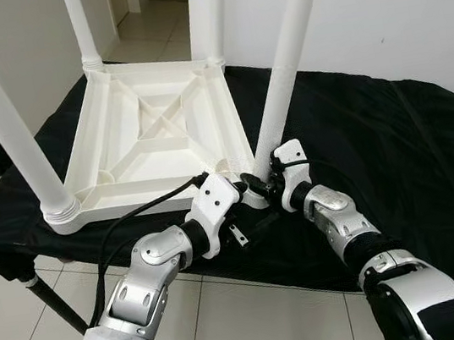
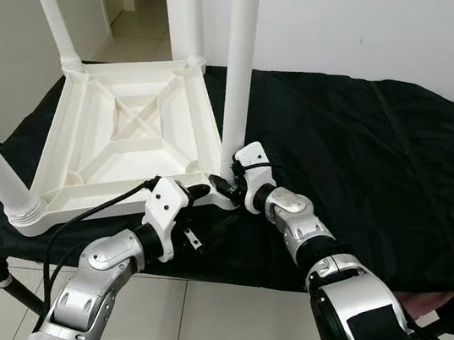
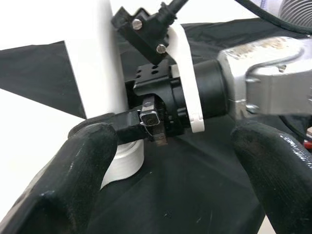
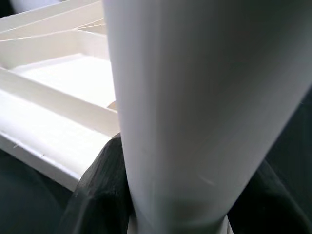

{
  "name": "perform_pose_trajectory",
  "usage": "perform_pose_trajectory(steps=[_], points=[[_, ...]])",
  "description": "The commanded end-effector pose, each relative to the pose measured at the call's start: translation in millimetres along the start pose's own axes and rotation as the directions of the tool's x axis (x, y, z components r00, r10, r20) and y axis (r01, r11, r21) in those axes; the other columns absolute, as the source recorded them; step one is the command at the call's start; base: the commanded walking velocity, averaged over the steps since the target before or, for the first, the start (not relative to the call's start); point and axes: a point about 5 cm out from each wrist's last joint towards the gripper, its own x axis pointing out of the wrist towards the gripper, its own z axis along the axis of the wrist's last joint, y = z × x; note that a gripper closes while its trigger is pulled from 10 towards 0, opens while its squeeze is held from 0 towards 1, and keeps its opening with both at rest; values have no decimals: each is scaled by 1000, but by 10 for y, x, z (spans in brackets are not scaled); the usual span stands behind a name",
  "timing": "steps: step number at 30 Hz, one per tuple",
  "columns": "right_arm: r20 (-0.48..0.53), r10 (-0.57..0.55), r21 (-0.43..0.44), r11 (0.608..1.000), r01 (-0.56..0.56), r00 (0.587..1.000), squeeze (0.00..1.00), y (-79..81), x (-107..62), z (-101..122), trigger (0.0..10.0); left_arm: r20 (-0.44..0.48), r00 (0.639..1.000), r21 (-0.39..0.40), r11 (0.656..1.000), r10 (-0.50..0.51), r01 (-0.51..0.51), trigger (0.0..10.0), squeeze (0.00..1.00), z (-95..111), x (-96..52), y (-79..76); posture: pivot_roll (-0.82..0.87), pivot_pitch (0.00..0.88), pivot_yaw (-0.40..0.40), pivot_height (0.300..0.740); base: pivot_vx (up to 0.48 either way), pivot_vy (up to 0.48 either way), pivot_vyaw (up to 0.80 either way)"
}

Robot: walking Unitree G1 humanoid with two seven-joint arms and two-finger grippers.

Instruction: Building children table

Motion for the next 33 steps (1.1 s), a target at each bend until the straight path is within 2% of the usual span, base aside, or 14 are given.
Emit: perform_pose_trajectory(steps=[1,2,3,5,8,11,15,18,19,20,23,24,30,33], points=[[-37,-112,28,993,113,993,0,-111,-73,-90,0,-8,999,13,999,49,-48,10000,0,-11,14,44,28,0,-109,740,0,0,0],[-27,-159,37,986,160,987,0,-89,-84,-97,0,-8,998,15,998,67,-67,10000,0,-18,17,71,28,0,-110,740,0,0,0],[-27,-159,37,986,160,987,0,-89,-84,-97,0,-8,998,15,998,67,-67,10000,0,-18,17,71,28,0,-110,740,0,0,0],[1,-303,39,952,303,953,0,43,-129,-120,0,-22,992,36,992,124,-123,10000,0,-70,17,173,23,0,-109,740,0,0,0],[5,-332,39,943,331,943,0,65,-137,-120,0,-28,989,35,989,142,-141,10000,0,-85,14,204,23,0,-109,740,0,0,0],[26,-445,47,895,444,895,0,169,-159,-99,0,-28,979,25,980,200,-199,10000,0,-95,-6,321,22,0,-111,740,0,0,0],[34,-424,81,904,420,905,0,268,-138,-78,0,-25,978,31,978,209,-208,10000,0,-94,-13,352,18,0,-108,740,0,0,0],[46,-420,78,906,416,906,0,283,-147,-50,0,-20,978,35,977,209,-209,10000,0,-85,-1,361,18,0,-108,740,0,0,0],[44,-427,79,903,423,903,0,266,-160,-55,4000,-17,978,37,977,209,-208,10000,0,-79,5,359,14,0,-103,740,0,0,0],[37,-444,73,895,441,895,0,254,-182,-55,10000,-12,978,42,977,208,-208,10000,0,-77,12,361,14,0,-103,740,0,0,0],[26,-475,74,878,472,880,0,226,-227,-65,10000,-5,977,47,976,212,-212,10000,0,-78,19,371,15,0,-103,740,0,0,0],[31,-492,75,869,489,870,1000,207,-255,-63,10000,-2,976,47,975,216,-216,10000,0,-76,19,377,16,0,-102,740,0,0,0],[60,-510,85,859,505,858,1000,183,-309,-43,10000,8,973,43,972,230,-230,10000,0,-61,23,384,18,0,-101,740,0,0,0],[105,-502,73,865,497,858,1000,170,-427,-11,10000,29,970,42,969,242,-243,10000,0,-30,34,356,19,0,-101,740,0,0,0]])
